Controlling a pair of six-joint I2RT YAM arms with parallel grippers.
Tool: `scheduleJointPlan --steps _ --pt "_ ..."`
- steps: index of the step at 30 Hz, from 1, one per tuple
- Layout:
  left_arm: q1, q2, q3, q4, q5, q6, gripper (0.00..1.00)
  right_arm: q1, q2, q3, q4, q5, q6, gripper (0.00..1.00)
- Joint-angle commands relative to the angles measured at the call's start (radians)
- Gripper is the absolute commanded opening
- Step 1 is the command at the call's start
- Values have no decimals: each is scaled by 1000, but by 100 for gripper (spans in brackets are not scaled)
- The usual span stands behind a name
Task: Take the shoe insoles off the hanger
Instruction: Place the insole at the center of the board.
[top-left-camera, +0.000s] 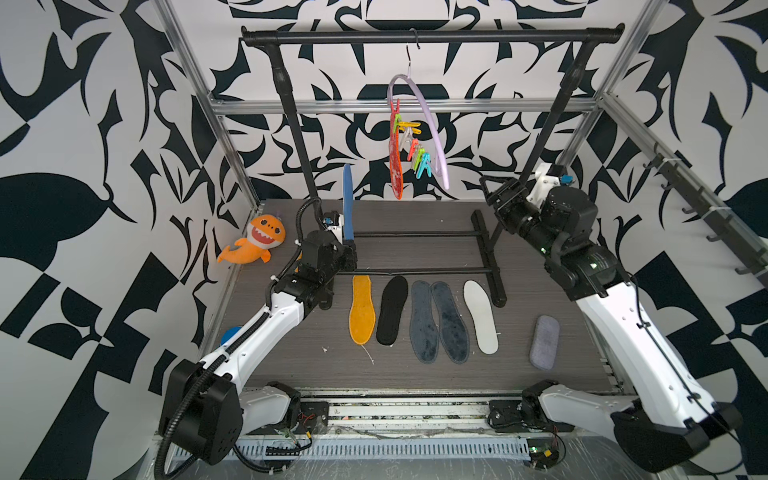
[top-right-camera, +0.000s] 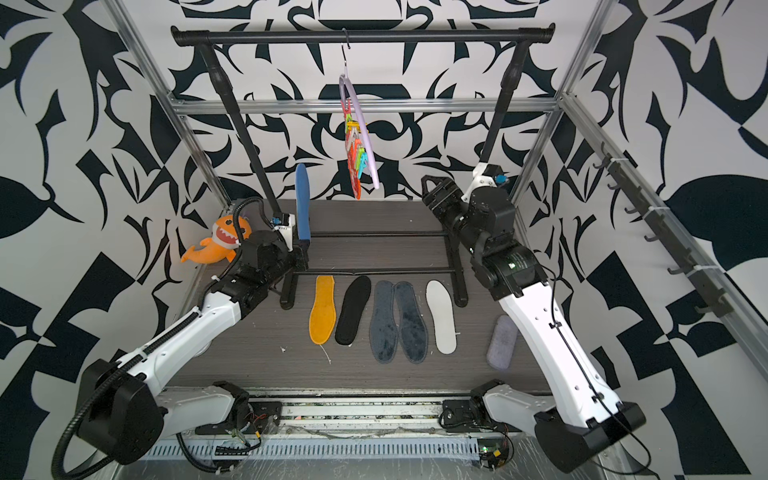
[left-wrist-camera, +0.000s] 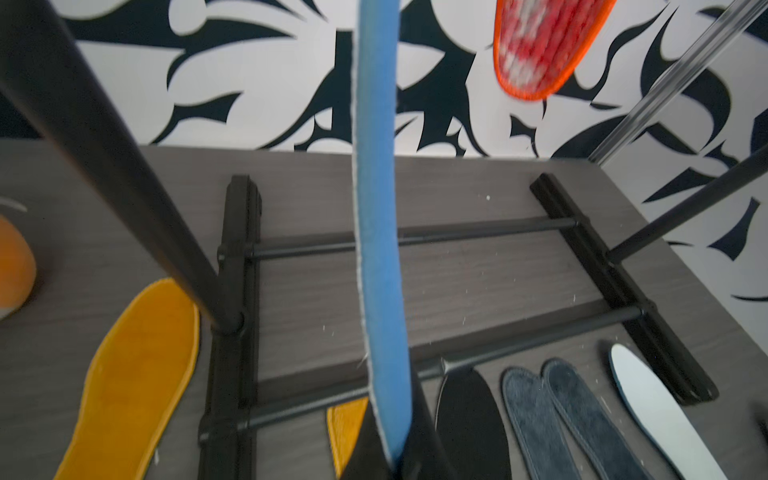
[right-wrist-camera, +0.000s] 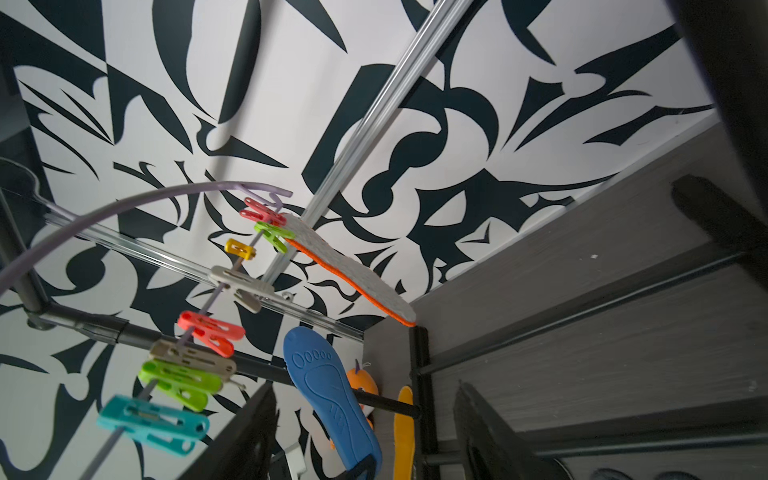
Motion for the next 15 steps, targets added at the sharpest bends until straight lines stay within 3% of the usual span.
scheduleJointPlan --steps 1,7,15 --pt "-3 -47 -22 -251 8 -53 0 -5 -113 -81 -58 50 -118 70" --pt "-1 -92 -78 -414 -73 -149 0 -4 -208 -187 -107 12 -160 69" --pt "-1 -81 -155 -530 -174 -411 0 -5 -246 -279 -145 -46 -211 69"
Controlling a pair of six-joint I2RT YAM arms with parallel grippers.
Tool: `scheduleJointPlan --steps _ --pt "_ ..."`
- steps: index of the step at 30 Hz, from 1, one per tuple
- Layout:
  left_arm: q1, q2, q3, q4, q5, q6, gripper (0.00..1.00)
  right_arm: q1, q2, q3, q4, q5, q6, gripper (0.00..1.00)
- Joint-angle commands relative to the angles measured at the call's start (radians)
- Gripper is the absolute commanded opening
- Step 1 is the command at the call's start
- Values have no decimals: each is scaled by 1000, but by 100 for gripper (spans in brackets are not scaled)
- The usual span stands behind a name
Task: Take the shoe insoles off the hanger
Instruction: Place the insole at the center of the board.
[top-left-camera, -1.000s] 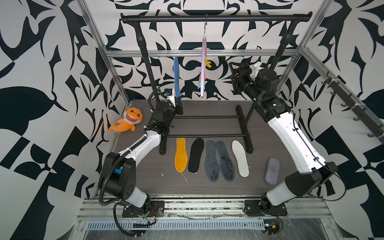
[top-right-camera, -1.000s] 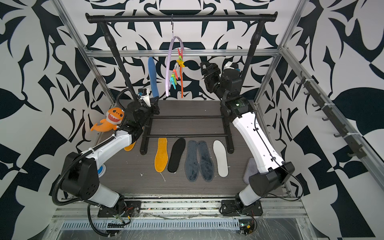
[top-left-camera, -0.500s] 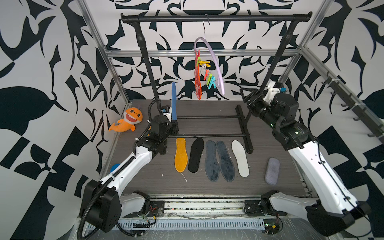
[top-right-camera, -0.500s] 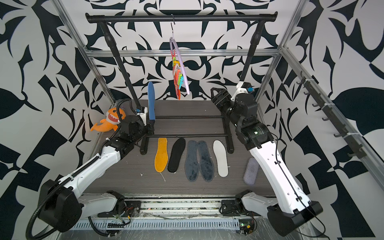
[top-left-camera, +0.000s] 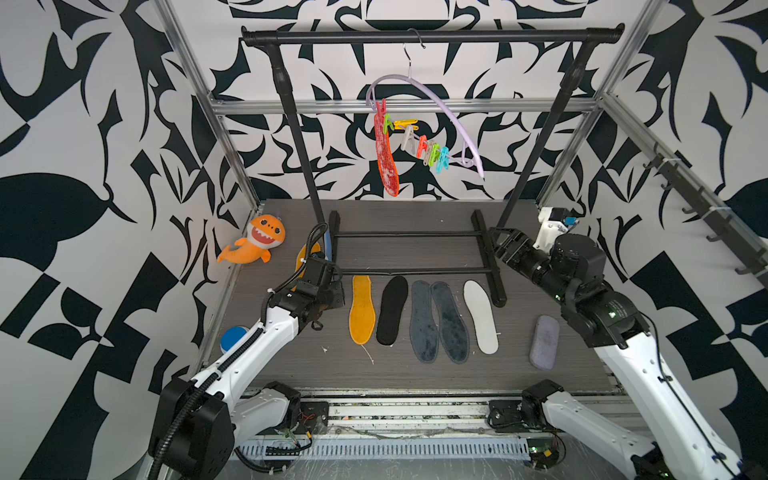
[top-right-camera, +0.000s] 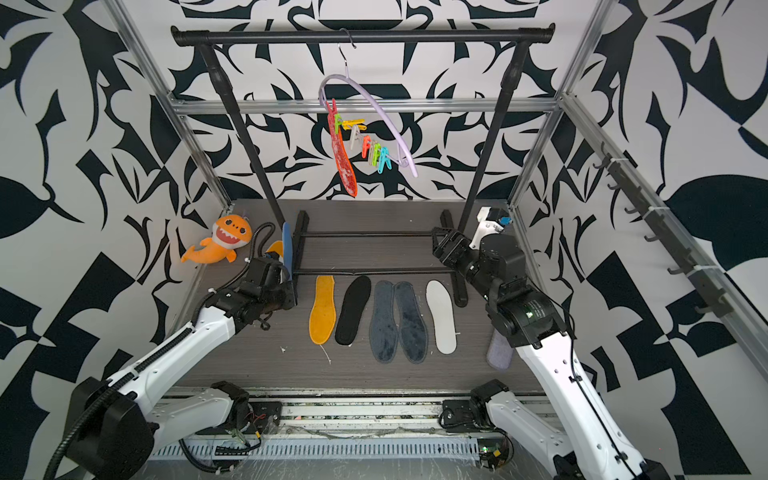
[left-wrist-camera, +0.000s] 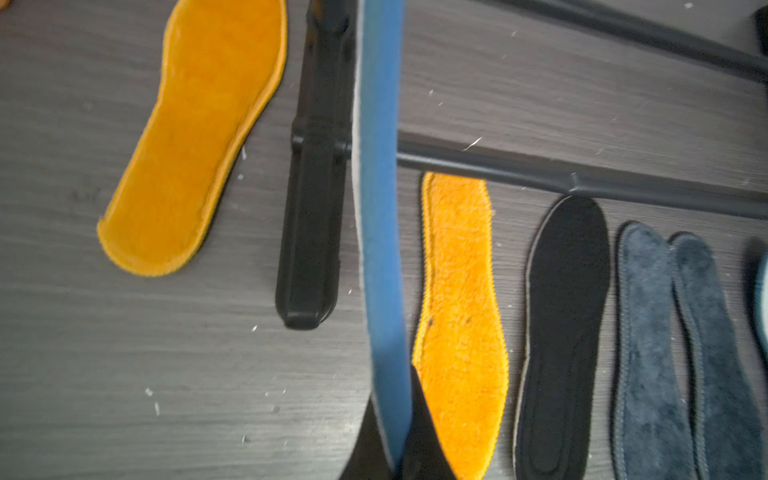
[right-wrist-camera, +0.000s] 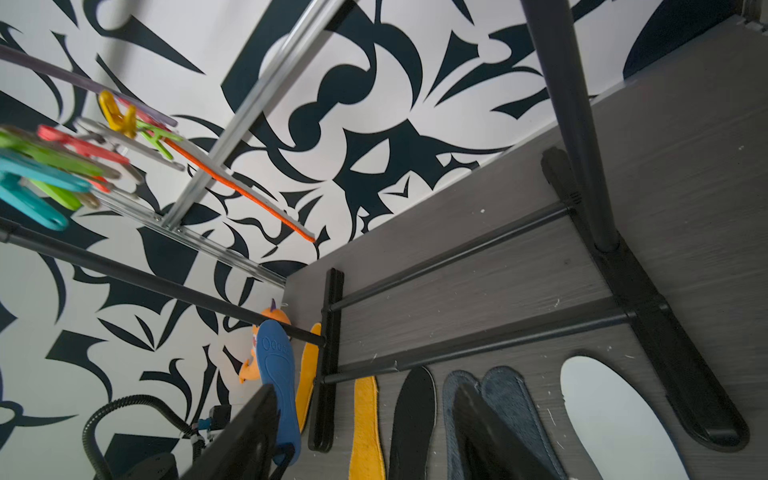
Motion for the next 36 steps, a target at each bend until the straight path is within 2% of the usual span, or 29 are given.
scheduleJointPlan --steps 1,5,9,12,20,28,31,33,36 --pt "-1 -7 -30 -121 -89 -187 0 -5 -25 -16 -8 -29 -57 70" --pt "10 -7 -43 -253 -182 -375 0 -9 -38 -39 -7 -35 -75 70" --pt "15 -5 -46 -340 -243 -502 0 -14 -36 -49 -7 -50 -84 70" --pt "56 -9 -59 -391 -247 -567 0 -15 -35 -53 -5 -62 -90 70" --pt "245 33 -112 -380 -147 -588 0 -23 -40 -69 -2 -72 -88 70" --pt "274 94 -133 -307 -121 -555 0 -23 -36 -81 13 -83 -70 70" --pt "282 109 -141 -287 -113 -548 17 -23 -34 -83 12 -84 -67 70" --pt "286 109 -153 -271 -104 -544 24 -23 -34 -83 11 -84 -65 70" --pt "285 98 -158 -260 -102 -536 47 -23 -35 -83 7 -83 -63 70"
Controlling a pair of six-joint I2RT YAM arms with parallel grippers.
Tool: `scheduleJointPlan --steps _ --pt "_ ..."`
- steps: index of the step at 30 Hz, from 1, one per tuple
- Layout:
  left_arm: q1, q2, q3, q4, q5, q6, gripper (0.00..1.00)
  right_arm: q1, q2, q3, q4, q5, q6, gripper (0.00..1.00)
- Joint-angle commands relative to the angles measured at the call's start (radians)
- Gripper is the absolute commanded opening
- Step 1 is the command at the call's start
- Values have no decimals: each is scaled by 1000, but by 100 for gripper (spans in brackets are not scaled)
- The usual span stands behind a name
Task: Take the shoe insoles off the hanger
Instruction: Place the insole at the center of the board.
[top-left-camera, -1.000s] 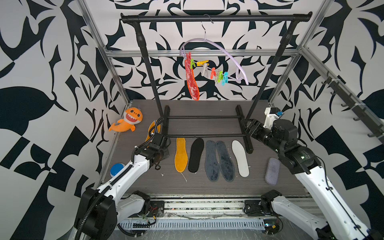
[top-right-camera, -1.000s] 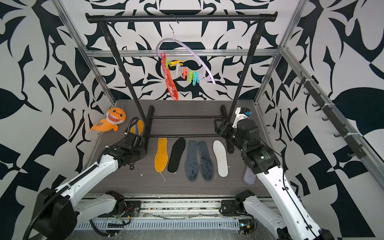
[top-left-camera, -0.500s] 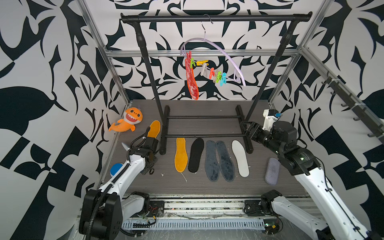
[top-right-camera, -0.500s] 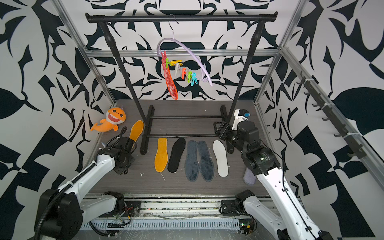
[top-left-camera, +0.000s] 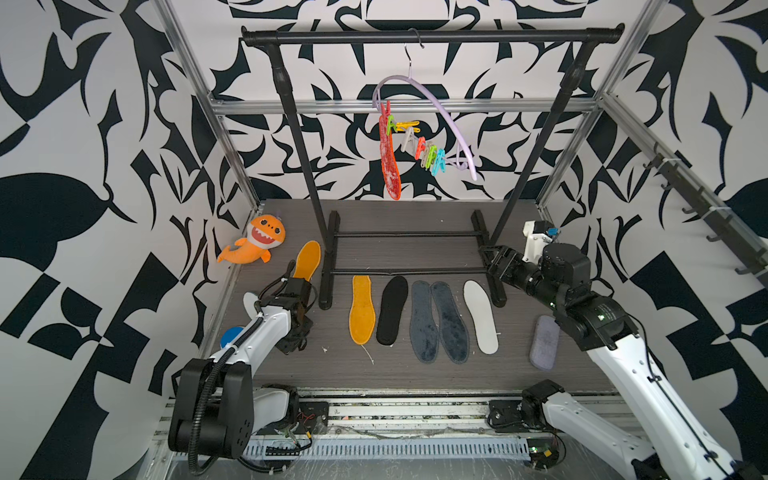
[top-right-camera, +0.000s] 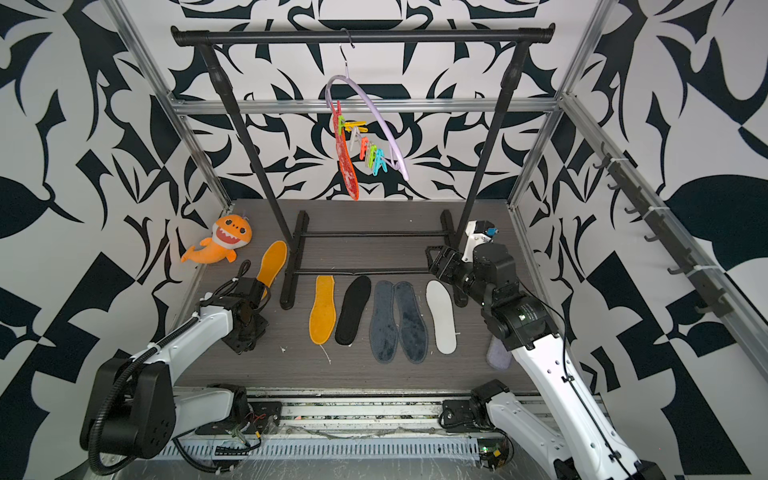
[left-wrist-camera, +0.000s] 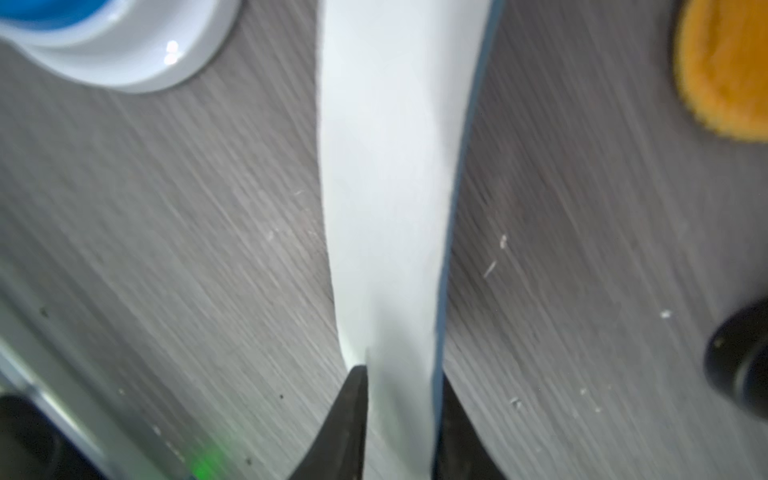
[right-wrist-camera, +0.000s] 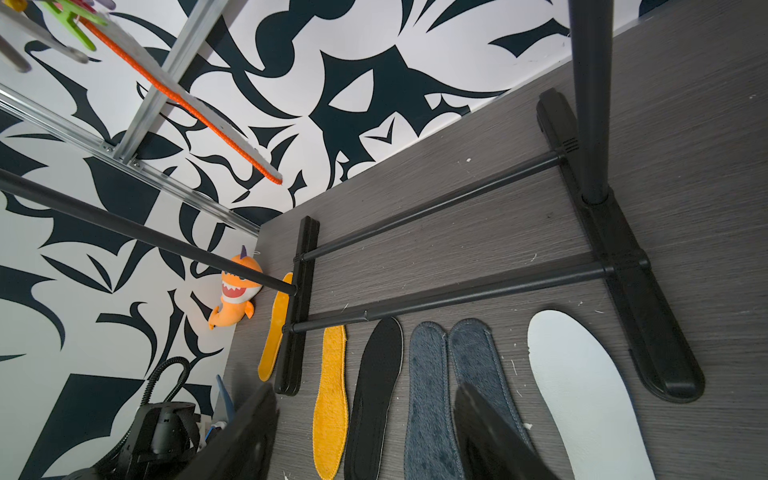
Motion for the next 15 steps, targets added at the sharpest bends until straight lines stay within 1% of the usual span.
scheduleJointPlan --steps 1,2,5,8,13,15 --pt "5 -10 -17 -3 4 4 60 -4 -11 5 37 -5 6 70" --pt "4 -17 -17 -3 1 10 71 -4 -13 5 36 -5 8 70" --pt "5 -45 -14 -12 -9 30 90 -4 -14 3 33 -4 14 70" --pt "4 -84 -1 -20 -15 60 96 -4 -16 1 33 -2 20 70" --pt "4 -177 42 -13 -16 163 97 -4 -13 1 27 2 25 70" --pt "5 -225 62 6 0 230 98 -4 -11 -2 23 8 27 71"
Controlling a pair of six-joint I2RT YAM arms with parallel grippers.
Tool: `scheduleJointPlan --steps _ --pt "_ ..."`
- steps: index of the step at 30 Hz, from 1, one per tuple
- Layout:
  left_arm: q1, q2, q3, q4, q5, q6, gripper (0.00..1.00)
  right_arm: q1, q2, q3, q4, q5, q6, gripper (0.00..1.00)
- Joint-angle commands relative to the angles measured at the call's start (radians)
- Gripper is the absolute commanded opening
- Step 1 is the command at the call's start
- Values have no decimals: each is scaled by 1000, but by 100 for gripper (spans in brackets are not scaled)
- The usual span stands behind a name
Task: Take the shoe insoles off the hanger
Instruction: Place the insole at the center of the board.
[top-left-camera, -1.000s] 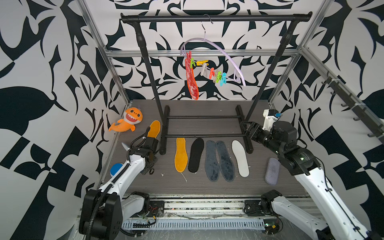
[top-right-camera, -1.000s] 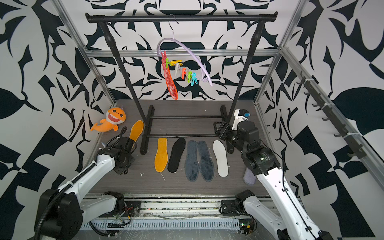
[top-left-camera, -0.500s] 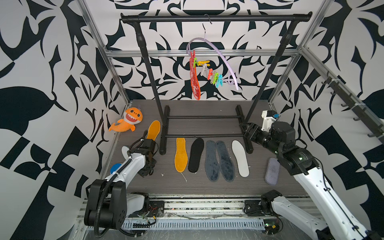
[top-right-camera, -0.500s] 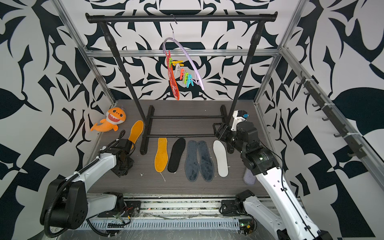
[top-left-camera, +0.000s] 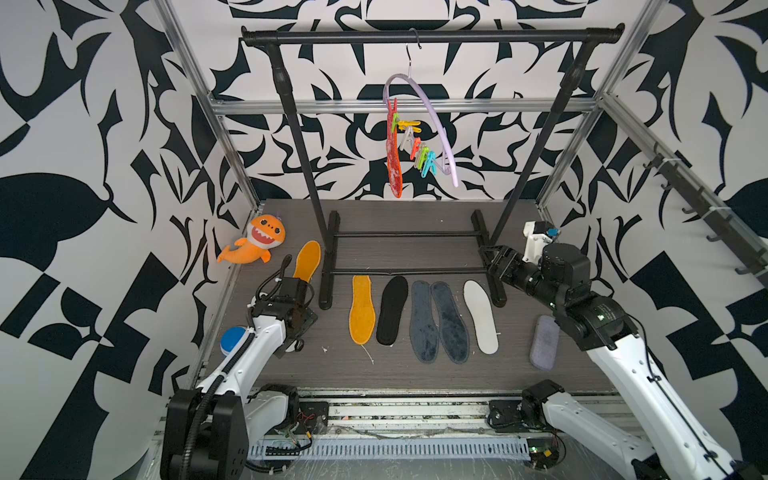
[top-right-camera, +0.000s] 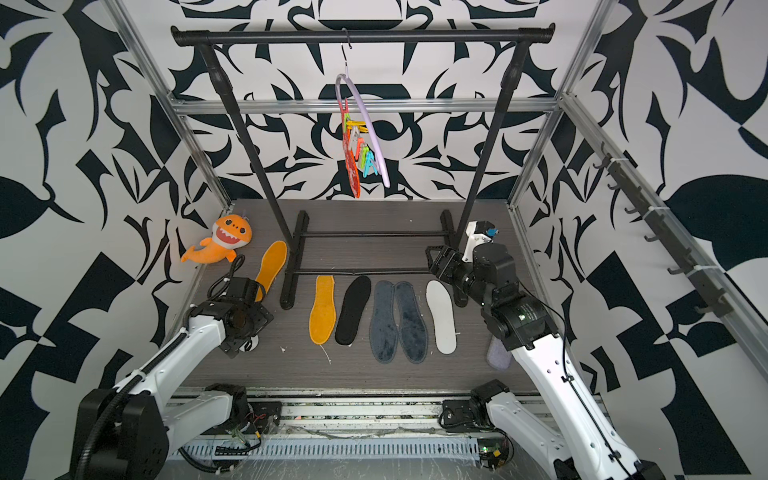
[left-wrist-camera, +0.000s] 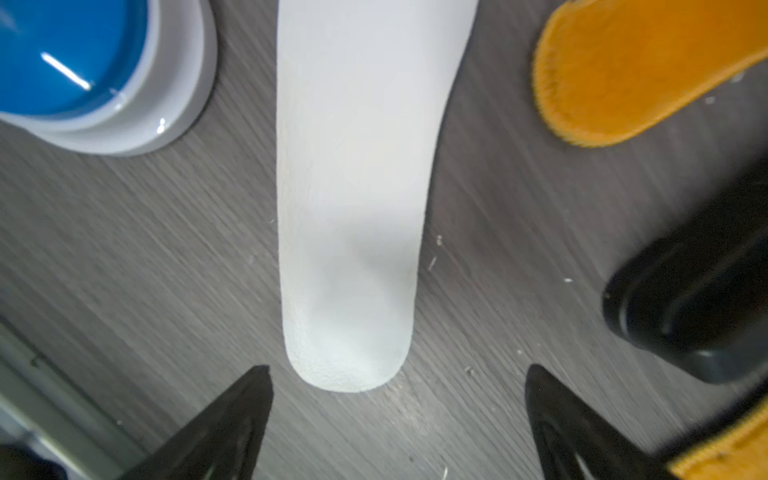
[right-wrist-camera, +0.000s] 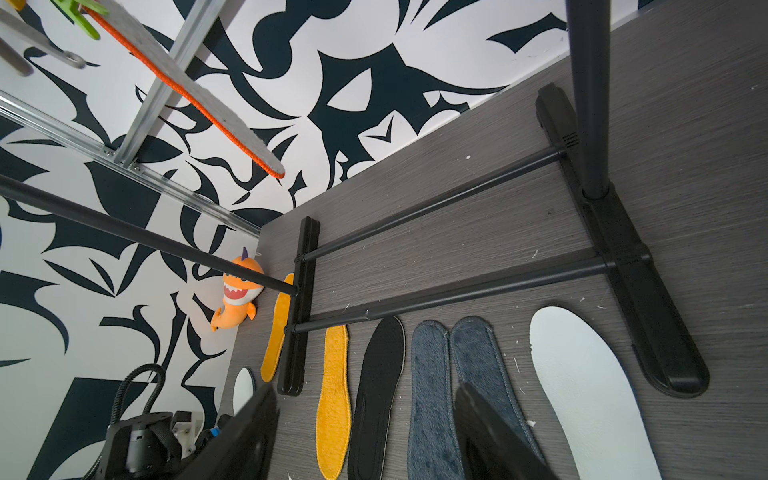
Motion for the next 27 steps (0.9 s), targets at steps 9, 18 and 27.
scheduleJointPlan --steps 9,18,27 --pt "-1 -396 5 235 236 340 89 -4 0 3 -3 70 28 78" --pt "-140 -457 53 381 237 490 89 -4 97 41 10 38 44 76" --pt "-429 -296 12 853 42 760 92 -3 154 41 51 72 35 78"
